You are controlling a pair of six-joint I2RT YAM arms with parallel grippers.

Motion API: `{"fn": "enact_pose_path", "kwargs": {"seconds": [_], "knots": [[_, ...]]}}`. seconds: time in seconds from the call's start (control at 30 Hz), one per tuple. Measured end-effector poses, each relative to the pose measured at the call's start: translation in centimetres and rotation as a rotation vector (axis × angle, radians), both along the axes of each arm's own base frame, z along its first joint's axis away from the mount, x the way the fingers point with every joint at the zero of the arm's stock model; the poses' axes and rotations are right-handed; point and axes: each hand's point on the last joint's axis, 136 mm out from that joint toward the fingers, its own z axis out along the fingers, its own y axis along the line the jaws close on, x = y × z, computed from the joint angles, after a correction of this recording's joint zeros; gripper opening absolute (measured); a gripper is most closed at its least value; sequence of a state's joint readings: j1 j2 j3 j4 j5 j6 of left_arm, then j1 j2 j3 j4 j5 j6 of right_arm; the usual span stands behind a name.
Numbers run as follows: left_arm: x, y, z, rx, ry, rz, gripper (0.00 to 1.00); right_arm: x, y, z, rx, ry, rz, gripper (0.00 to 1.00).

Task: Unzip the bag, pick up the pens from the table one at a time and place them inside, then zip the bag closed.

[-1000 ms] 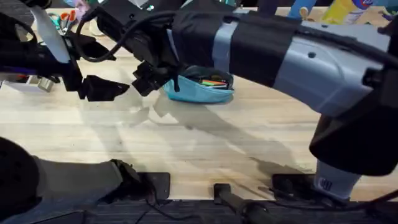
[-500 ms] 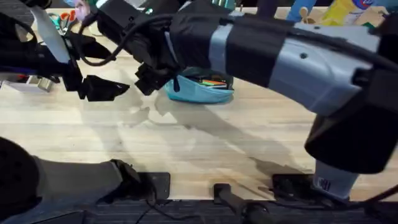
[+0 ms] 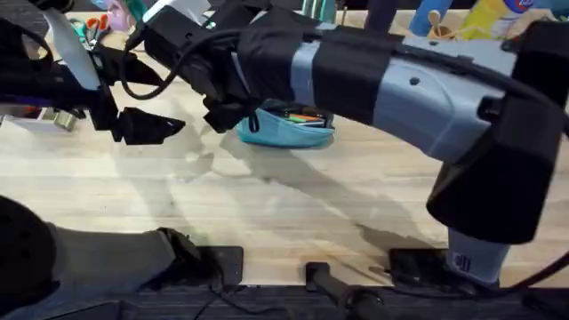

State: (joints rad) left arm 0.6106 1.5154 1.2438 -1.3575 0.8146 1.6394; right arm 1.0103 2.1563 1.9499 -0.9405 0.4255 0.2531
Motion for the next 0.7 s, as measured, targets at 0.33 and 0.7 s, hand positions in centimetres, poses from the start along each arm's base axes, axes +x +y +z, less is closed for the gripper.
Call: {"fn": "enact_pose_path", "kwargs": {"seconds": [0.33,0.7], "knots": [[0.00,0.00,0.00,0.000,0.000,0.000,0.992,0.03,0.02,0.02,0.001,-0.002,0.000,0.635],[0.00,0.00,0.00,0.000,0.000,0.000,0.993,0.20,0.22,0.83,0.012,-0.009,-0.001,0.241]]}}
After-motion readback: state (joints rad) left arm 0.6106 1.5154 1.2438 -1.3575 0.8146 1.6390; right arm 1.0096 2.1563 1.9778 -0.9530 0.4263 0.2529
